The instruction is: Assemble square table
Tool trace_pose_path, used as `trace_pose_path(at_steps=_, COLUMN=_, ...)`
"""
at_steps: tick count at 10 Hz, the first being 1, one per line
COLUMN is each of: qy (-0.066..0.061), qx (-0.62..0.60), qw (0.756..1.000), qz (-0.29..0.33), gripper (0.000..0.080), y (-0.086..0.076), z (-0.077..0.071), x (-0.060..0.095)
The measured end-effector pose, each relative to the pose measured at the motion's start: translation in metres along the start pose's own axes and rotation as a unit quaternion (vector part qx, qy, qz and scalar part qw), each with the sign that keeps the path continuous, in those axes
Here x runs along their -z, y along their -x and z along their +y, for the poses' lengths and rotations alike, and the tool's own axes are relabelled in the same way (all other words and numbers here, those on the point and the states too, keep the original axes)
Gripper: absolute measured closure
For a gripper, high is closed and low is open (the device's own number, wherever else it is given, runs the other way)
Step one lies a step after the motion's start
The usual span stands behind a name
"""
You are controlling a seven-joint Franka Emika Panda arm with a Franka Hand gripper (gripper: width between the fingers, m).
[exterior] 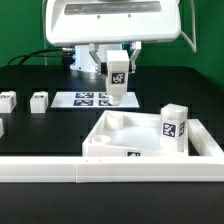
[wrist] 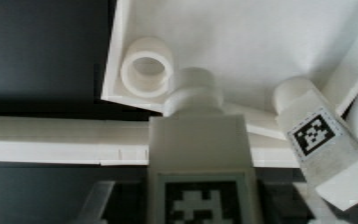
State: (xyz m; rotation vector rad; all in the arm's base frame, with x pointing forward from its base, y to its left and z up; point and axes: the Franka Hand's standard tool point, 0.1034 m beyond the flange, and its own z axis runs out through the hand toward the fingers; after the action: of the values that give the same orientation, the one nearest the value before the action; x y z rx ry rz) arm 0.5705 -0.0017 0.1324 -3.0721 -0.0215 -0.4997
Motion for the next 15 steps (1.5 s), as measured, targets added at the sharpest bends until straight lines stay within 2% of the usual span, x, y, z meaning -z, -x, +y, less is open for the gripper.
trace_pose_path(at_steps=2, qy=0.003, qx=-0.084, qw=0.996, qz=0.018, gripper=0.0511, y=0.001, z=0.022, x=-0.002)
trace_pose_path(at_steps=7, qy=0.007, qx=-0.096, qw=0.995, qz=0.028, gripper=0.0511, y=-0.003, z=0.023, x=-0.005)
trace_pose_path(at_steps=8, qy=0.013, qx=-0.095, qw=0.995, qz=0.042, gripper=0.0511, y=-0.005, z=0.026, x=-0.005)
trace_pose_path(at_steps=9, qy=0.019, qx=-0.092, qw=0.995, qz=0.043, gripper=0.0511, y=-0.002, z=0.027, x=-0.013)
trace_pose_path(at_steps=11, qy=0.045, qx=-0.082, qw=0.991, qz=0.098, gripper=0.0511, y=-0.005, z=0.030, x=-0.016)
trace_pose_path(at_steps=12, qy=0.049, qx=-0.080, qw=0.990, qz=0.103, gripper=0.0511, y=-0.001, z=0.029, x=-0.020)
trace_pose_path(at_steps=15, qy=0.048, qx=-0.075, qw=0.991, qz=0.097, gripper=0.0511, y=0.003, z=0.023, x=-0.026)
